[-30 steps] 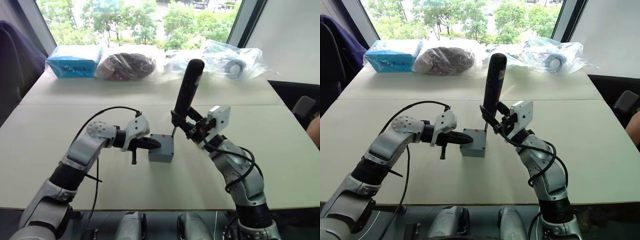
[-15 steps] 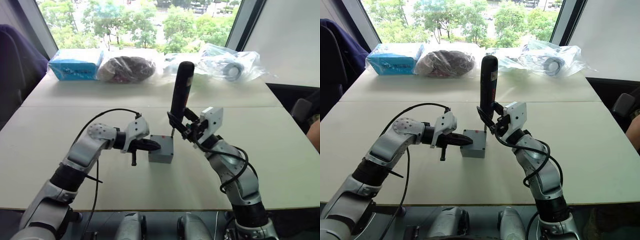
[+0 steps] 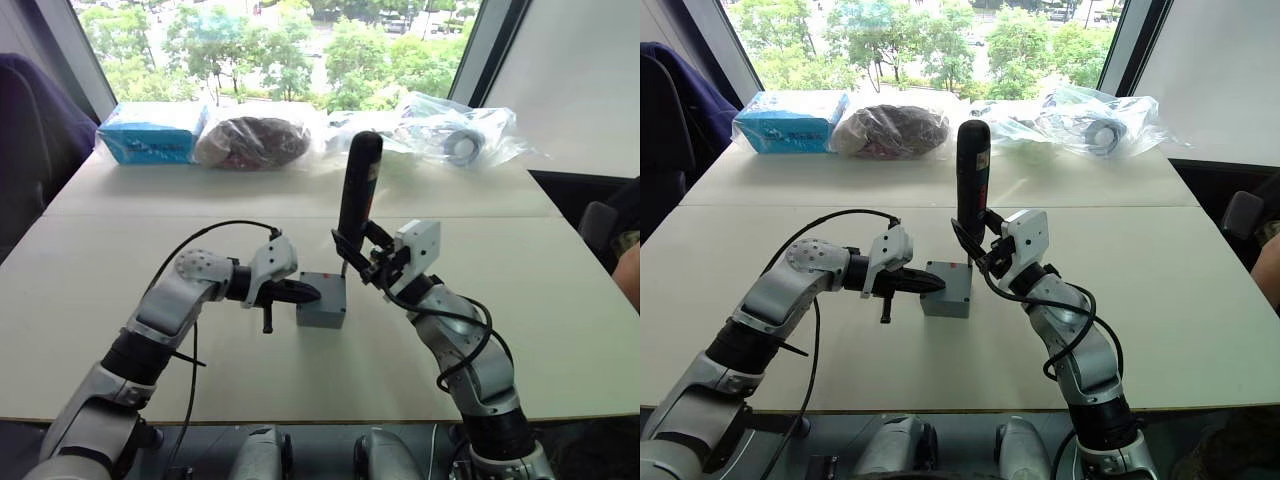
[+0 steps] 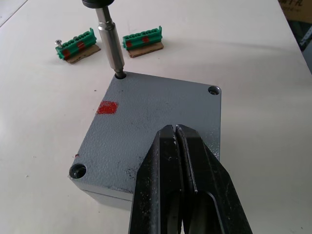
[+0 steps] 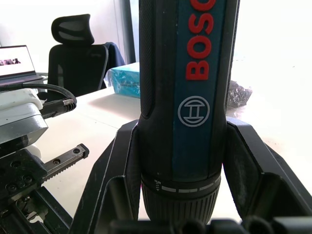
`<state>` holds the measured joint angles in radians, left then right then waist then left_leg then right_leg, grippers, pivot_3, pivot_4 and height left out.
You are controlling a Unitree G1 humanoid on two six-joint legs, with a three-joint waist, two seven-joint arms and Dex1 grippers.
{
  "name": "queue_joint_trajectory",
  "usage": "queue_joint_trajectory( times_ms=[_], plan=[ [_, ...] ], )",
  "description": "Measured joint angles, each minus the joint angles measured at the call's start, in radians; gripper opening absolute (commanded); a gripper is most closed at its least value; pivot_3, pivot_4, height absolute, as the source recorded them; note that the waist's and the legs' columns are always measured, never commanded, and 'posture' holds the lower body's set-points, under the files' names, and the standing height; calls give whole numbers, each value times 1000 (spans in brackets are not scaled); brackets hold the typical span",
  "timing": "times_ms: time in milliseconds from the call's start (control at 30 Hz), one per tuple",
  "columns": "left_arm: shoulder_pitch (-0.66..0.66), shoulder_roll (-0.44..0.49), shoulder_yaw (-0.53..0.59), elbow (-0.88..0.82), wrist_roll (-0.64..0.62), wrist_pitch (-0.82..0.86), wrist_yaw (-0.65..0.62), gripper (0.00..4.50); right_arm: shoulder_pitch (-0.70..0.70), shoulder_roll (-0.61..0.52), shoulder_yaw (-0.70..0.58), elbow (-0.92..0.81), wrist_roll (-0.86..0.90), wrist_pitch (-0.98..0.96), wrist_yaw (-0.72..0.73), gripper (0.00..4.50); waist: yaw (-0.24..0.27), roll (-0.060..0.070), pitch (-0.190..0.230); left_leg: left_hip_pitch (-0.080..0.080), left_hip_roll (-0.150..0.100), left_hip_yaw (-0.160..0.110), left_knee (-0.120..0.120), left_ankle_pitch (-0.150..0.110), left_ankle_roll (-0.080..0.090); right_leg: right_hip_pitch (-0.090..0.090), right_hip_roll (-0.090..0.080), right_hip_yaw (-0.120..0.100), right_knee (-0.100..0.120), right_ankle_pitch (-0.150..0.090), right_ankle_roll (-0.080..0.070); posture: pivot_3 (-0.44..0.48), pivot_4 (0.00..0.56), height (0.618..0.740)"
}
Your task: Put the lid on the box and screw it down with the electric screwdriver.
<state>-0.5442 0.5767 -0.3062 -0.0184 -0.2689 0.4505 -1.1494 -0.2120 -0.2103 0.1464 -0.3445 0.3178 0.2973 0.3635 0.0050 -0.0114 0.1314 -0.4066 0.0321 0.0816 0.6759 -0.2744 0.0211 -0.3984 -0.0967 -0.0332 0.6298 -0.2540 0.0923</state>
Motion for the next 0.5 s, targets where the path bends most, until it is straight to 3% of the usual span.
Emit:
queue_joint_trajectory(
  times_ms=[500],
  plan=[
    [0,-15,0,6,7,-8,2,0,-10,-3,-1,-4,-2,6,-4,1787,0,-1,-1,0,-1,1,-8,0,0,-6,-4,0,-3,-1,-1,0,150,740]
  ],
)
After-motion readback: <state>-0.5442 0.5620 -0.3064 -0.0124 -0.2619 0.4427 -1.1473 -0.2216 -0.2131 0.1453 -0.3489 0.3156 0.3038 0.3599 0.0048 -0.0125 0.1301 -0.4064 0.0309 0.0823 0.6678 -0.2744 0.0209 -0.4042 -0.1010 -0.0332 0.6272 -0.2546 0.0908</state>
